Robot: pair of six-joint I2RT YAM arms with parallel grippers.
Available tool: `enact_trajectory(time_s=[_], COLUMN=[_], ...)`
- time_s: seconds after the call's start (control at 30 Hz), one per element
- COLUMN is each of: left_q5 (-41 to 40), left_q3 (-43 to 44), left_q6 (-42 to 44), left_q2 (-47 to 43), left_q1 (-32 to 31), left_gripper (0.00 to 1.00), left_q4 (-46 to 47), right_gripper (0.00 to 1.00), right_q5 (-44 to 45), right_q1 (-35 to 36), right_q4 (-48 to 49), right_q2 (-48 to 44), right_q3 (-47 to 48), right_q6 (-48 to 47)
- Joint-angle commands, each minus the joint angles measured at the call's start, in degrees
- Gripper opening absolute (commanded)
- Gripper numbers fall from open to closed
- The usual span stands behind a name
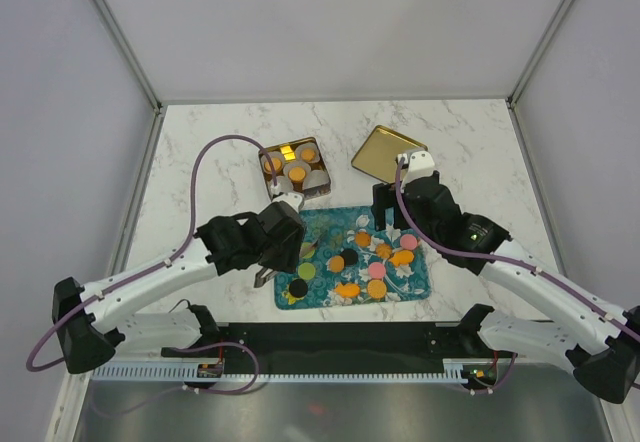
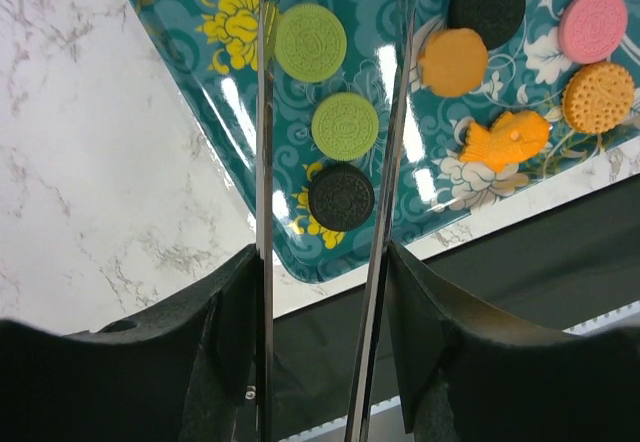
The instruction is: Pack the cookies
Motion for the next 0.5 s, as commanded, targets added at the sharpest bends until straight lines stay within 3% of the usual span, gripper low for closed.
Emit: enact_trajectory(time_s=[0.0,0.47], left_q5=[-3.4,-6.0], left_q3=[-1.5,-3.7], left_q6=[-6.4,-8.8], left_q2=[-0.7,1.4], left_q1=[-2.3,-4.3], left_gripper=[0.59,0.60], left_q4=[-1.2,-1.7], right_gripper=[0.98,0.98], right_q5=[-0.2,-0.9], right_q1=[-0.1,-0.1], right_q4=[1.6,1.9], right_q2=[0.3,0.3], right_q3=[1.1,0.7], right_q6=[0.3,0.2])
